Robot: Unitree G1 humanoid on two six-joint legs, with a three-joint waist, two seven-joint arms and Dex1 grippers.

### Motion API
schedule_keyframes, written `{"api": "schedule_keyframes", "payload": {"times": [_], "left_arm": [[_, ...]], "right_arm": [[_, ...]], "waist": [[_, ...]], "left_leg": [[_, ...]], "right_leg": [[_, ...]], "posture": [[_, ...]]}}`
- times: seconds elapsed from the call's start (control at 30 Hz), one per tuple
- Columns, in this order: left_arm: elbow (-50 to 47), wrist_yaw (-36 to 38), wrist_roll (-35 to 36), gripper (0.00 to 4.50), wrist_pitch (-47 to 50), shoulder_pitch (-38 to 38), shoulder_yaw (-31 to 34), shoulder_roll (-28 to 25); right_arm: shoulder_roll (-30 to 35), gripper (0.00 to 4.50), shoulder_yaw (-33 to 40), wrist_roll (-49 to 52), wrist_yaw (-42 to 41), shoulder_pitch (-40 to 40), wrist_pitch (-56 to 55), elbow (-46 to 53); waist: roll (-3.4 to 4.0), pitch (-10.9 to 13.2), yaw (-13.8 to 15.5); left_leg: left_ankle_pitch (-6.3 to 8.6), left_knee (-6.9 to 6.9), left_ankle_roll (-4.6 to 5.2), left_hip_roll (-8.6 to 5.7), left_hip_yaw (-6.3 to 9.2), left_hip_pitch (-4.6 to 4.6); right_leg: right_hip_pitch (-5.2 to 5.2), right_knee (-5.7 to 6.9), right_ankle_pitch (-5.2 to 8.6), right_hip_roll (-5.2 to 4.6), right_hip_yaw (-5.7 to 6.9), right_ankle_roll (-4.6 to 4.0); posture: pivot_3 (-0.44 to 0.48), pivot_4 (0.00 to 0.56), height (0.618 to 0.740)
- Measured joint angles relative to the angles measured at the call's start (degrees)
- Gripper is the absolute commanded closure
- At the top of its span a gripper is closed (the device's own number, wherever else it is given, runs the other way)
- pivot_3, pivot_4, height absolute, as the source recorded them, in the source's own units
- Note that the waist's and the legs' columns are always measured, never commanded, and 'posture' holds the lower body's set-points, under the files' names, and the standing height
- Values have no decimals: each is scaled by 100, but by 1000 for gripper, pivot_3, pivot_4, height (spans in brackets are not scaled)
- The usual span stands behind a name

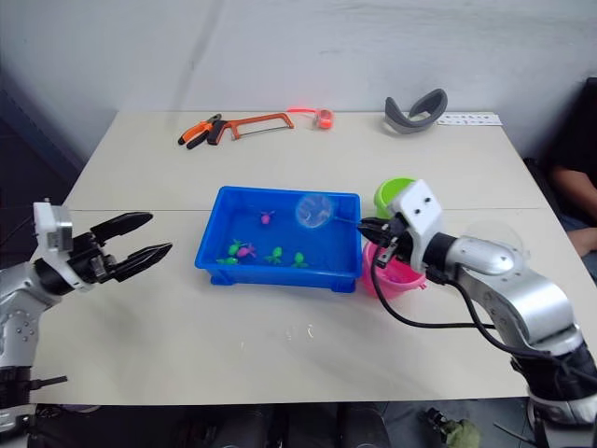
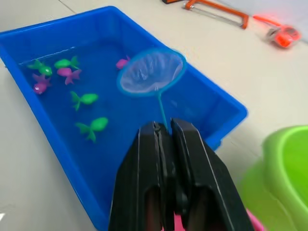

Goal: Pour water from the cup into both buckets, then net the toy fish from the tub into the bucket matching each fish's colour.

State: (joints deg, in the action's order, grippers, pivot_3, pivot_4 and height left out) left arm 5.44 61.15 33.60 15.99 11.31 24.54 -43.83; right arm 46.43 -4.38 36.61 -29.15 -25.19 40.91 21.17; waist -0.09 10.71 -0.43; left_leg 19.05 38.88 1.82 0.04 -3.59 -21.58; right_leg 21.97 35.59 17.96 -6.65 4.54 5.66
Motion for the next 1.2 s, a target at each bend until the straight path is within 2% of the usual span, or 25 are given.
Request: {"api": "schedule_keyframes", "payload": {"times": [0.43, 0.67, 1.2], "left_arm": [[200, -7, -13, 27, 95, -455, 377, -377], [62, -29, -12, 27, 252, -532, 360, -390], [-301, -247, -209, 27, 721, 605, -558, -513]], "right_arm": [[-925, 4500, -235, -449, 520, -329, 1254, -2], [-1322, 4500, -357, -731, 675, -705, 1617, -294], [-2251, 4500, -814, -1371, 478, -1764, 1835, -1777]], "waist": [[0, 0, -20], [0, 0, -113], [-1, -1, -139]], "left_leg": [[5, -10, 3, -1, -11, -11], [1, 2, 2, -3, -14, -63], [-1, 3, 4, -5, -23, -68]], "right_leg": [[22, 6, 0, -1, -5, 0], [73, 28, 0, 0, -4, 1], [82, 38, -1, 10, -1, 3]], "posture": [[0, 150, 740], [0, 150, 740], [0, 150, 740]]}}
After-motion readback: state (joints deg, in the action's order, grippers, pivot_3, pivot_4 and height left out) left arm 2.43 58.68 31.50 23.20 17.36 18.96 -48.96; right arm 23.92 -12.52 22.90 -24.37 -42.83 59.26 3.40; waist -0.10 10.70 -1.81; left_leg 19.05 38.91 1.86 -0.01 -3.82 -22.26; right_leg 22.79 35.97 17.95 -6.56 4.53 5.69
